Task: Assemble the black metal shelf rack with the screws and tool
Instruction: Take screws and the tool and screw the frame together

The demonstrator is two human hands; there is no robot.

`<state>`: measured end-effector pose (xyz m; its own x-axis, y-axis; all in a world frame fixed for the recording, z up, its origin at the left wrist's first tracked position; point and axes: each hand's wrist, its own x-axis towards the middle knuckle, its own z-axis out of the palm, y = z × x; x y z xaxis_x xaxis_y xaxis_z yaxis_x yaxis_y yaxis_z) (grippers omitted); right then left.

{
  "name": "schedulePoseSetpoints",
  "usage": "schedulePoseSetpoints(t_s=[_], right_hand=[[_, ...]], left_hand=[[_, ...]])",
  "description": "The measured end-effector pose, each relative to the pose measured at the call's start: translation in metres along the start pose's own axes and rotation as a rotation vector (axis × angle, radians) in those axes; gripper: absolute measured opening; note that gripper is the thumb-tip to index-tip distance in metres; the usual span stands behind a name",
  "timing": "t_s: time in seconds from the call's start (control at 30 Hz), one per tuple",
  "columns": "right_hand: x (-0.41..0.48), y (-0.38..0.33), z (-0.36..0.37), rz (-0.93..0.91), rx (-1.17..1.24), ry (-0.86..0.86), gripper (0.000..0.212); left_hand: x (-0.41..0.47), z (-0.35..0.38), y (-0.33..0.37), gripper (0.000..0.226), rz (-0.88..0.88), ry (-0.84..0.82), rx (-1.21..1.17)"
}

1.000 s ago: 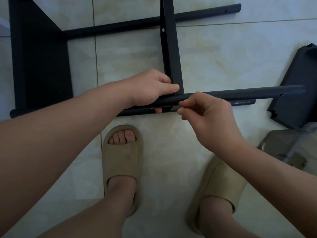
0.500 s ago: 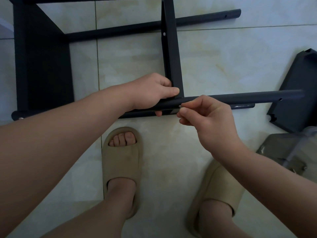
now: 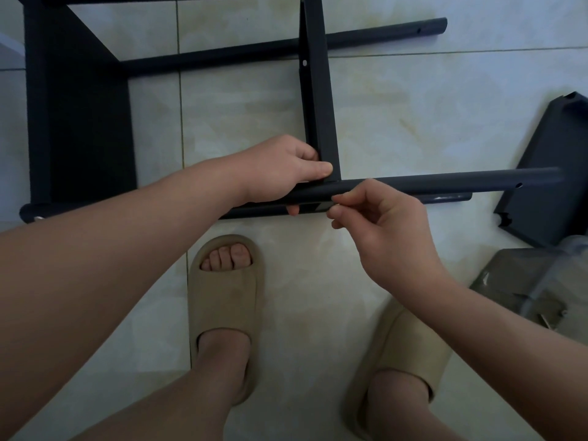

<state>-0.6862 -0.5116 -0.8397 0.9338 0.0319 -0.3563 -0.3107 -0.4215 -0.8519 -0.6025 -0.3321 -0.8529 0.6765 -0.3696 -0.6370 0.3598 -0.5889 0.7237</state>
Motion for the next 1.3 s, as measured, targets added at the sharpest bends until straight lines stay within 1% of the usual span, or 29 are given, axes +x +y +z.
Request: schedulePoseSetpoints(t_s=[0.1,0.2,0.23,0.37,0.43,0.47,0.5,0.6,0.7,0.83,0.9,0.97,1.1,1.3], right_hand=[[-0.003,0.003,0.003,-0.043,0.010,0.029,0.014],[-0.004,0.004,0.003,-0.181,-0.136,0.032,0.006],[-0.003,0.005,0.003,-0.184,-0.139,0.030,0.006],[0.000,0.004,0.004,0.007,0.118,0.013,0.018],[-0.001,0.002,0.005,0.062,0.251,0.020,0.019],[-0.002,0.001,0.006,0.064,0.264,0.028,0.018],[-0.002,0.002,0.006,0.040,0.221,0.039,0.017],[-0.002,0.003,0.003,-0.097,-0.039,0.017,0.008],[-0.001,0.002,0.001,-0.140,-0.110,0.007,0.007],[0.000,0.000,0.000,-0.409,-0.327,0.030,0.006],[0.001,0.000,-0.002,-0.490,-0.414,0.015,0.009],[0.002,0.000,-0.003,-0.523,-0.475,-0.003,0.011],[0.003,0.001,-0.001,-0.540,-0.492,-0.004,0.013],[0.000,0.010,0.002,-0.503,-0.337,0.053,0.011]], left_hand=[[0.000,0.000,-0.001,0.039,0.000,0.003,-0.002],[0.001,0.000,-0.002,0.039,0.005,-0.001,-0.012],[0.001,0.000,-0.002,0.039,0.006,-0.001,-0.013],[0.001,-0.001,-0.004,0.039,0.014,-0.009,0.000],[0.001,-0.002,-0.005,0.038,0.018,-0.014,0.016],[0.001,-0.002,-0.006,0.038,0.020,-0.016,0.024],[0.000,-0.002,-0.006,0.038,0.021,-0.018,0.026],[0.001,-0.002,-0.007,0.038,0.028,-0.013,0.009],[0.001,-0.003,-0.007,0.036,0.028,-0.022,0.010],[0.002,-0.003,-0.008,0.036,0.035,-0.027,0.009],[0.002,-0.004,-0.009,0.037,0.034,-0.033,0.009],[0.002,-0.004,-0.010,0.036,0.039,-0.032,-0.001],[0.003,-0.003,-0.011,0.036,0.052,-0.029,-0.020],[0.003,-0.003,-0.011,0.036,0.048,-0.036,-0.018]])
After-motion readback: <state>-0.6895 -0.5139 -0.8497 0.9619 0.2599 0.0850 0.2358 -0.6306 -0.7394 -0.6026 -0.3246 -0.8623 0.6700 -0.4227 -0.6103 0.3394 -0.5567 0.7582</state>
